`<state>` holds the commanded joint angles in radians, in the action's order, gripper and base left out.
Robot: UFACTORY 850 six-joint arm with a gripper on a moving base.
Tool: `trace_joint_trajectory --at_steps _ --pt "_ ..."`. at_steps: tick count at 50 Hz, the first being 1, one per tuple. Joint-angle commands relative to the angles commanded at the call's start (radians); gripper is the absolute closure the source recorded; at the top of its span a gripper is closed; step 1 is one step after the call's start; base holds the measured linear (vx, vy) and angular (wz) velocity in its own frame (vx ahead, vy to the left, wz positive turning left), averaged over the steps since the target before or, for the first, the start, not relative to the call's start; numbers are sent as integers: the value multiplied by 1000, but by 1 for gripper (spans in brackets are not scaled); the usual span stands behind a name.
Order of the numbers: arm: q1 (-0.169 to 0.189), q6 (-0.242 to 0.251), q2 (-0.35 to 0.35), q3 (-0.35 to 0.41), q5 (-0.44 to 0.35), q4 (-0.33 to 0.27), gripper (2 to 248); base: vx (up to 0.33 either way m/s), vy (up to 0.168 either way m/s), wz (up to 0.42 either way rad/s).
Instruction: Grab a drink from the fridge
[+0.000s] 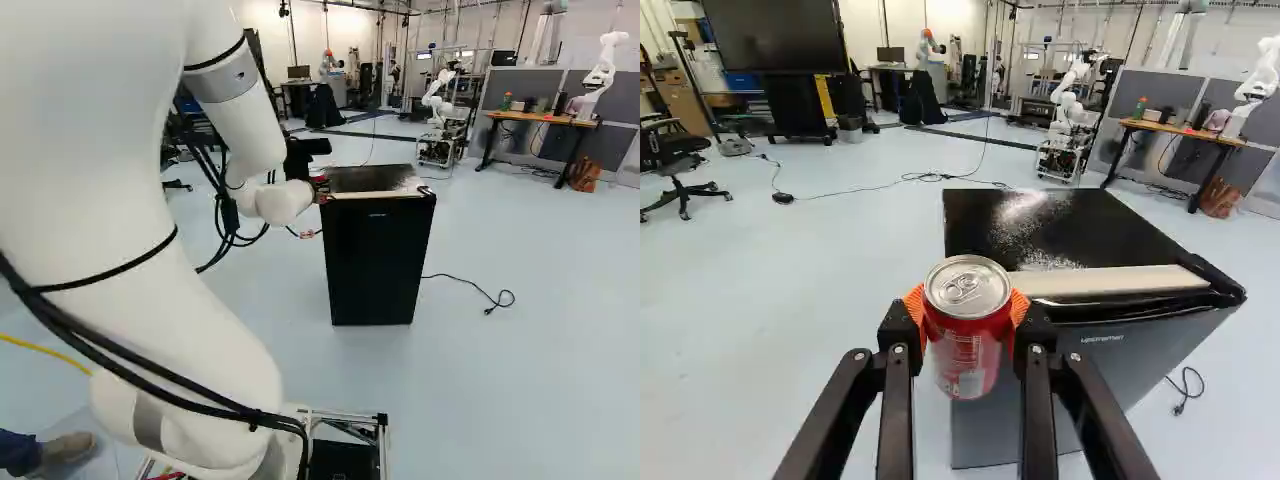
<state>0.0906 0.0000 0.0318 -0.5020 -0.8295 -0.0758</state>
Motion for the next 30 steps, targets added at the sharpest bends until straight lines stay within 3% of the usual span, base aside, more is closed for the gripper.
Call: trace_joint_trajectory --at_steps 30 --pt "-52 0 -180 240 -25 44 152 0 0 0"
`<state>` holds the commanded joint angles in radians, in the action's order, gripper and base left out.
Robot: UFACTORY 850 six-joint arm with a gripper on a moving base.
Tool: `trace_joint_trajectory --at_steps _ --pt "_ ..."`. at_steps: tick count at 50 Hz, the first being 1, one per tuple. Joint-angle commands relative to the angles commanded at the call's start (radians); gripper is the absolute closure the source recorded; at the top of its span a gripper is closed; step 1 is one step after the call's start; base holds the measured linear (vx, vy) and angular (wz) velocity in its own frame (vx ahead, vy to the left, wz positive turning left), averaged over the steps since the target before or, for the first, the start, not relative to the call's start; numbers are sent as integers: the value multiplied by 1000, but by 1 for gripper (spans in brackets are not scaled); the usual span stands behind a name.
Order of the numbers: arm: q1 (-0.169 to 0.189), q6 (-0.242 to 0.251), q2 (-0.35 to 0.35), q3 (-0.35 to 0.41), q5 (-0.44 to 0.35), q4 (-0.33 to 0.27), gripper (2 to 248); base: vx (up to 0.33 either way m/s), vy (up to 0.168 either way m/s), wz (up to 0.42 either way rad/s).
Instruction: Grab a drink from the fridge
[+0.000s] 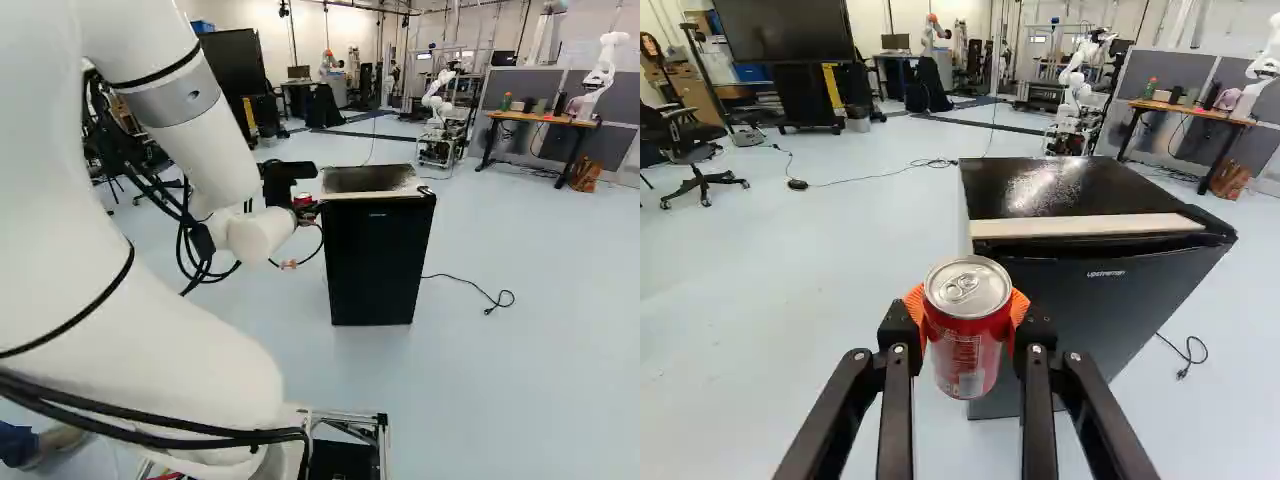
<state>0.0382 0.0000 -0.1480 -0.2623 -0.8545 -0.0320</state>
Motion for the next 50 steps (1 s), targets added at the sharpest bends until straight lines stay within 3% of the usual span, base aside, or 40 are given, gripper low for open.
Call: trace_joint_trajectory --at_steps 25,50 --pt "-27 0 -92 122 -13 22 152 0 0 0" --pt "-38 0 -130 173 -18 32 152 0 0 0"
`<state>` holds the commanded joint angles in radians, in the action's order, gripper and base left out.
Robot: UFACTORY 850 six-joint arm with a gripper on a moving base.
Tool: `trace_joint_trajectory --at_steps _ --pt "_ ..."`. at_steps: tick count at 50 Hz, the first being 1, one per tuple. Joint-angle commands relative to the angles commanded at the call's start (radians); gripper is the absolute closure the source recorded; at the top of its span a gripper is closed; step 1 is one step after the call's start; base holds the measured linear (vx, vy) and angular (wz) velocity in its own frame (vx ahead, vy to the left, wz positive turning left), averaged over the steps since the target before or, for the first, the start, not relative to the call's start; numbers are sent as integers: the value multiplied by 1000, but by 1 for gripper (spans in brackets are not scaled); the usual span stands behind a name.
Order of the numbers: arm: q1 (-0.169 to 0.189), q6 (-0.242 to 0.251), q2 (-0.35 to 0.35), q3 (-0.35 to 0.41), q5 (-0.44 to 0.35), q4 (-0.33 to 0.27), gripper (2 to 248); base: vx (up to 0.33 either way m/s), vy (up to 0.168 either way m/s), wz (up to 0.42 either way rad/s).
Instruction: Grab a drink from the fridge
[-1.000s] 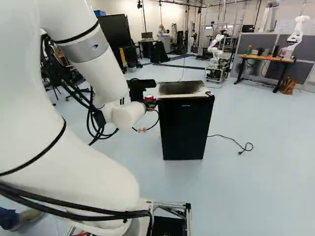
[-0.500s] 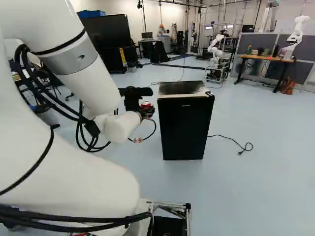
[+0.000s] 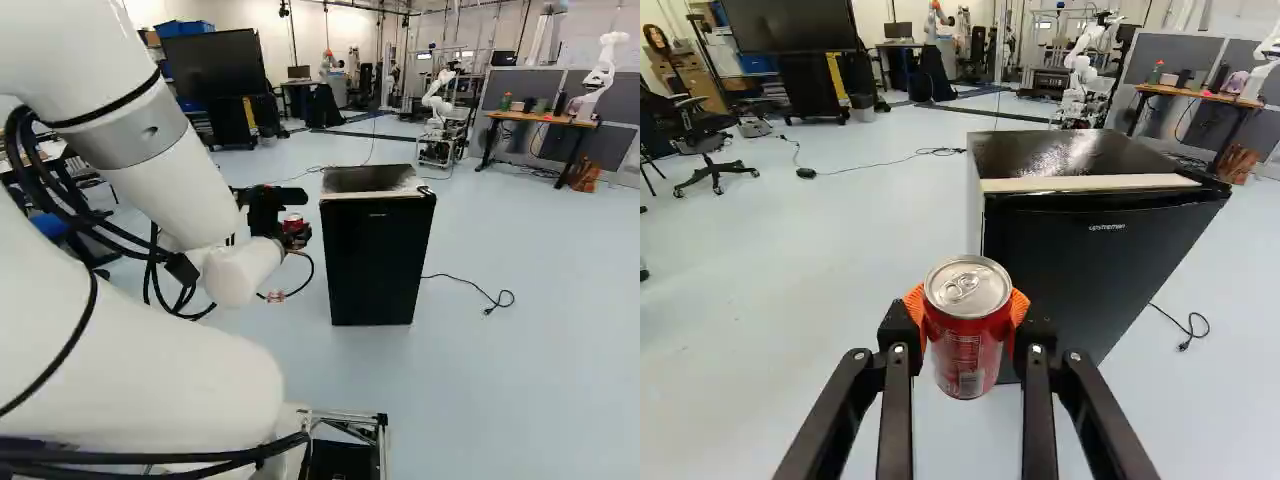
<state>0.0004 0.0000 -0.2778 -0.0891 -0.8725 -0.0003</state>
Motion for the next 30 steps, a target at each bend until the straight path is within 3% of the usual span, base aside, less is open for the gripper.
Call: trace_joint_trajectory --at_steps 30 --pt "0 0 -1 2 0 0 152 0 0 0"
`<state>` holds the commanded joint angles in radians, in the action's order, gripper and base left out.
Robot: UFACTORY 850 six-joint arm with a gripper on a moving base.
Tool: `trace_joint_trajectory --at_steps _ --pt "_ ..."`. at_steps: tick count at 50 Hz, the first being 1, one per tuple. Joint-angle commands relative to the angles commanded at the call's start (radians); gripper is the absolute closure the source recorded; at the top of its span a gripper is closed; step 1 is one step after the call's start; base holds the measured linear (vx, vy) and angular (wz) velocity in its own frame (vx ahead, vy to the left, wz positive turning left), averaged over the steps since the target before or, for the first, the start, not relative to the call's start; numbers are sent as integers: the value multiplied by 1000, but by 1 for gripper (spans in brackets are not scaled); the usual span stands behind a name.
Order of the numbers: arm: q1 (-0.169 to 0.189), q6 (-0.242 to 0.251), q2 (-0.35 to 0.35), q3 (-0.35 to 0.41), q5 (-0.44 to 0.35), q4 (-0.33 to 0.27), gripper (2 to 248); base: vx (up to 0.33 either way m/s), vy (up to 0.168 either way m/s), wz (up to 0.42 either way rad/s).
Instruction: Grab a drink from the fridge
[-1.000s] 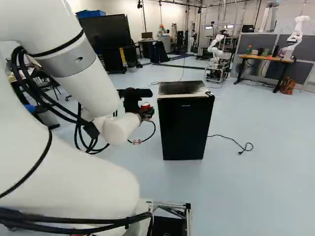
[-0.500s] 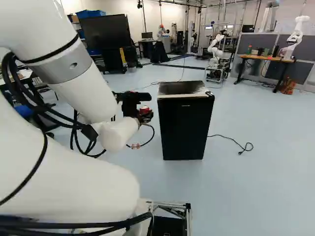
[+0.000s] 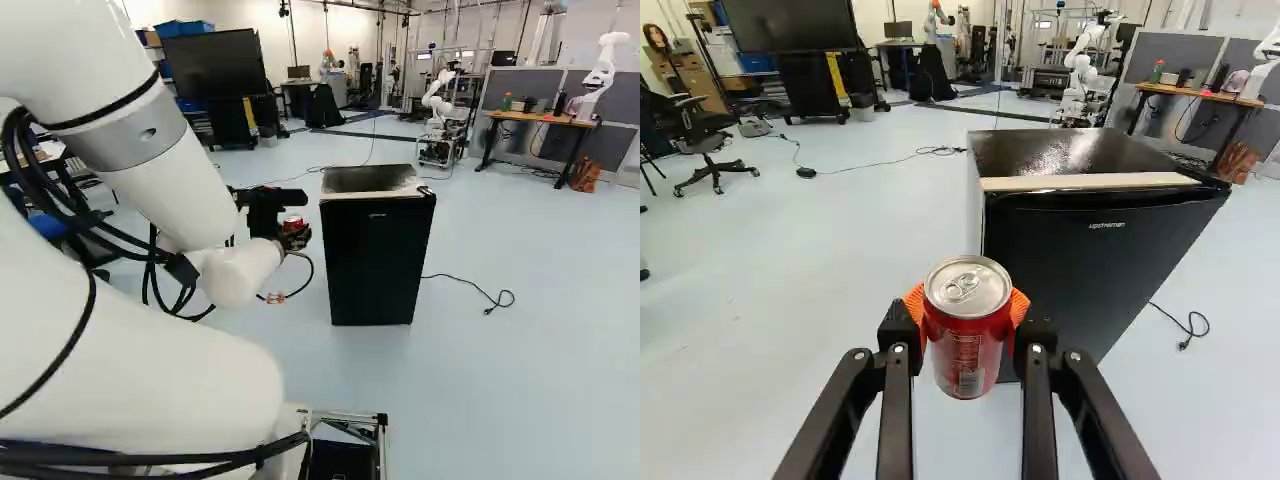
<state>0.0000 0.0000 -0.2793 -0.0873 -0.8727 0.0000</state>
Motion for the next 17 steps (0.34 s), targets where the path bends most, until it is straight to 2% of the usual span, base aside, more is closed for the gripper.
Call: trace_joint_trajectory --at_steps 17 --pt "0 0 0 0 0 0 152 0 0 0"
